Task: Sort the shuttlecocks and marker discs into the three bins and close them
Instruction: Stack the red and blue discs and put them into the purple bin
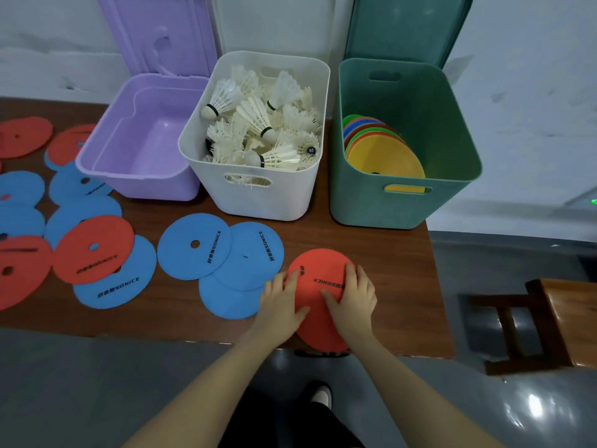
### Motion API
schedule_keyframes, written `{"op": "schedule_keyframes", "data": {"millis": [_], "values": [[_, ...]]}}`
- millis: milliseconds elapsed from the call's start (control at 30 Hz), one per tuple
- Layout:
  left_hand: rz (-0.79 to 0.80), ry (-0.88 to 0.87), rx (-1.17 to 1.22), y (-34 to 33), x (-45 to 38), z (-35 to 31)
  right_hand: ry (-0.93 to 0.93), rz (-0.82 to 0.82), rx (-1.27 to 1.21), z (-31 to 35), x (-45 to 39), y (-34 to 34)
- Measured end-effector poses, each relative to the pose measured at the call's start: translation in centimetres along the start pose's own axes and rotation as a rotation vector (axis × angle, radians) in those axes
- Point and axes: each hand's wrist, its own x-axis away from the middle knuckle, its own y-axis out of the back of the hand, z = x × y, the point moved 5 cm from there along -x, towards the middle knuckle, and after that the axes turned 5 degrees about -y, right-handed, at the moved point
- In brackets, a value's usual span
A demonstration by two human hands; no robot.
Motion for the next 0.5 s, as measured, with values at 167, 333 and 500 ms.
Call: {"op": "schedule_keyframes", "data": {"millis": [167, 333, 500], "values": [[-0.006, -0.045, -0.12, -0.4, 0.4, 0.3, 0.015, 0.039, -0.103, -0.9, -1.4, 1.2], [0.052, -0.029, -0.179, -0.6, 0.0, 0.3, 0.116, 0.107, 0.028, -1.7, -2.9, 1.9], [0.067, 0.007, -0.169, -0.7, 0.0, 0.2, 0.174, 0.065, 0.051, -2.3, -2.0, 1.5]]}}
